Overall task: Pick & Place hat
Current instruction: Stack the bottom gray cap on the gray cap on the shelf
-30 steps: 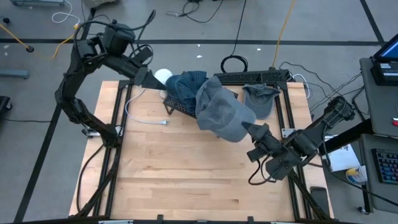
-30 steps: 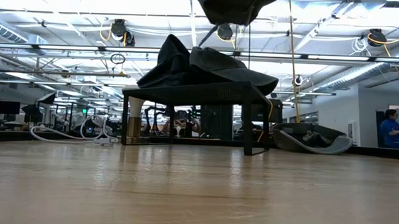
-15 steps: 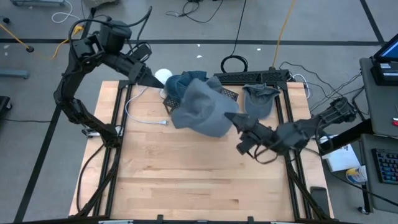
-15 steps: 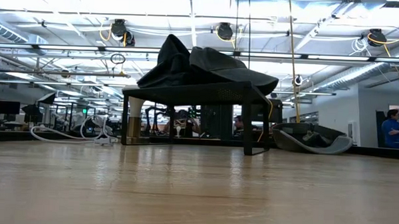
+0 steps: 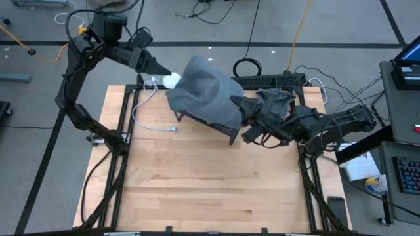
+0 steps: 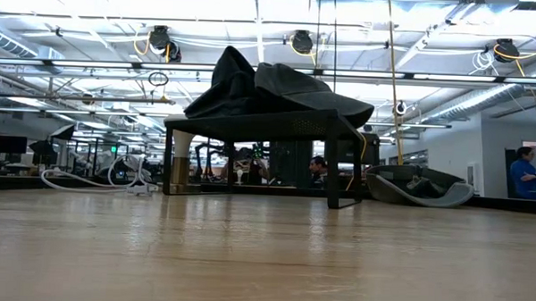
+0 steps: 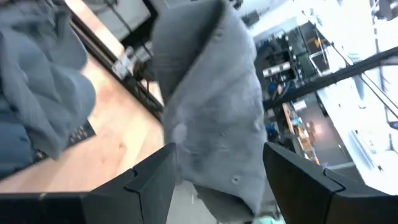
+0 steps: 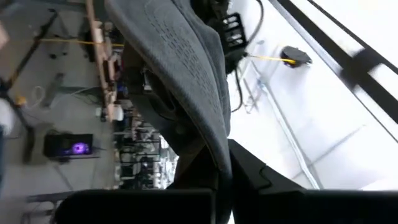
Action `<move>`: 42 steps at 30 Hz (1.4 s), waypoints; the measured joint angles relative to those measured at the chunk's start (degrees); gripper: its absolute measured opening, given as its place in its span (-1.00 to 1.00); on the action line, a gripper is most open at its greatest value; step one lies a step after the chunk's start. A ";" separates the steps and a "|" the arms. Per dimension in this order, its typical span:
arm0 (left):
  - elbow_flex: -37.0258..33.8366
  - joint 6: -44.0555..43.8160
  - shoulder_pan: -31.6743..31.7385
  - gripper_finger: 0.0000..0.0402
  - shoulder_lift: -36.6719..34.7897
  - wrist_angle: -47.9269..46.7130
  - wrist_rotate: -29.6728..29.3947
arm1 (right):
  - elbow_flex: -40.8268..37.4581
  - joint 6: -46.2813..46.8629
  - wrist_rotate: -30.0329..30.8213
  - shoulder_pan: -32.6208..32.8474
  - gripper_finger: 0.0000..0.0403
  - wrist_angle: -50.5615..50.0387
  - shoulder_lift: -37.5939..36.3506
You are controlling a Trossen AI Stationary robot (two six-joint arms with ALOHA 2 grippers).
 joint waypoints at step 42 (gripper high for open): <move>0.02 1.66 -8.07 0.21 0.95 11.51 -9.19 | -0.04 -3.63 -5.92 -3.21 -0.98 14.83 3.91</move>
